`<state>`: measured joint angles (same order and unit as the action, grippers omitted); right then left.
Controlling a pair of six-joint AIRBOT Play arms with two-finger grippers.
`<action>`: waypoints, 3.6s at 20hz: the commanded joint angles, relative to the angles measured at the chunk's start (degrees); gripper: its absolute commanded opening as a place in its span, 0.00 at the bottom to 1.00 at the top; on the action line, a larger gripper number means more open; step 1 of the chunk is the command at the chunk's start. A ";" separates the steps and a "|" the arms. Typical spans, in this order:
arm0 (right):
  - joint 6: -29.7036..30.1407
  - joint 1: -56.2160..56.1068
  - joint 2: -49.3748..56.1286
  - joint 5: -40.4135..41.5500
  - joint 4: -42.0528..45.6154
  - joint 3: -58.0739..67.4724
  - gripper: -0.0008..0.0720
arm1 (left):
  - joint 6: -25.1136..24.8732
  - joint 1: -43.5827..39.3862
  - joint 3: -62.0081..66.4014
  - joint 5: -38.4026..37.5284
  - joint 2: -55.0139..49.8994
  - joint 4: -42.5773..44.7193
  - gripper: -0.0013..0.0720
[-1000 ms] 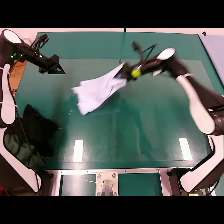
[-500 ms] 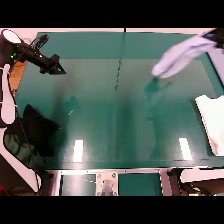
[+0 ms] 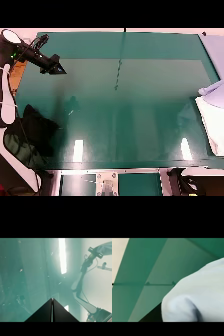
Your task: Fold the shirts.
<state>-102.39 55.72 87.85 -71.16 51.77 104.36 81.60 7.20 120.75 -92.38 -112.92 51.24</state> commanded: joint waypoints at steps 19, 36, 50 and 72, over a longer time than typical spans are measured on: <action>1.25 12.13 -8.02 -3.13 -12.15 -23.67 0.04 | 0.85 -0.31 0.02 -0.96 0.04 -0.02 0.05; 3.45 16.17 -9.84 -7.15 20.41 -37.68 0.04 | 0.42 -0.31 0.02 -0.59 0.04 0.00 0.05; 4.46 19.08 -14.64 -15.41 9.90 -25.97 0.04 | -0.66 -0.31 0.02 -0.50 0.04 -0.02 0.05; 13.20 -17.73 -14.51 -8.68 17.68 -27.23 0.04 | 0.44 -6.43 -14.58 5.75 17.64 10.67 0.05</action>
<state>-93.86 48.71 74.52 -82.32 67.48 78.06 81.82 3.92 113.80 -88.09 -101.41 55.09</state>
